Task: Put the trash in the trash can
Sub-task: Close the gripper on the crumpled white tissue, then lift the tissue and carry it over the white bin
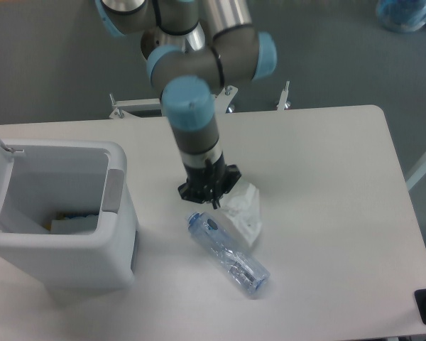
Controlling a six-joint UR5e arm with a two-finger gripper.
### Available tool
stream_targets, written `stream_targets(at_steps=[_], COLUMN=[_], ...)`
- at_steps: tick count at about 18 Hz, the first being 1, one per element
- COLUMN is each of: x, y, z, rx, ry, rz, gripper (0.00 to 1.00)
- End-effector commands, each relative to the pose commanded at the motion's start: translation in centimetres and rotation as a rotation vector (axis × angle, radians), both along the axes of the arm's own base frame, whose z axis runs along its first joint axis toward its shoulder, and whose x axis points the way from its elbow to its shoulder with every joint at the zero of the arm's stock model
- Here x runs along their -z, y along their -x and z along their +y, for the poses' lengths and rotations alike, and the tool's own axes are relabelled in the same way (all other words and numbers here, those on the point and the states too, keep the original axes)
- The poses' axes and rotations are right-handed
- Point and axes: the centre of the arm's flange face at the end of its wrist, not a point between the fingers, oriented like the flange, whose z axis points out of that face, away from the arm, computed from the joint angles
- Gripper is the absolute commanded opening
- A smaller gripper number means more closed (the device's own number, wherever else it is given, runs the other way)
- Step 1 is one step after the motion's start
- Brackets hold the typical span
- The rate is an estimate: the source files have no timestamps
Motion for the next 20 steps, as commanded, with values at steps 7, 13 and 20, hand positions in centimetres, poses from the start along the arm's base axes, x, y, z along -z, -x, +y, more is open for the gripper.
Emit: stream_targets(at_steps=[7, 13, 20], x=[-8.5, -14.2, -20.9], y=[2.3, 1.6, -3.5], z=[-1.1, -1.1, -2.3], rx=[0.066, 0.135, 0.266], ry=[-0.235, -0.435, -0.637], rz=[0.036, 0.03, 0.061], gripper=[0.0, 0.0, 0.0])
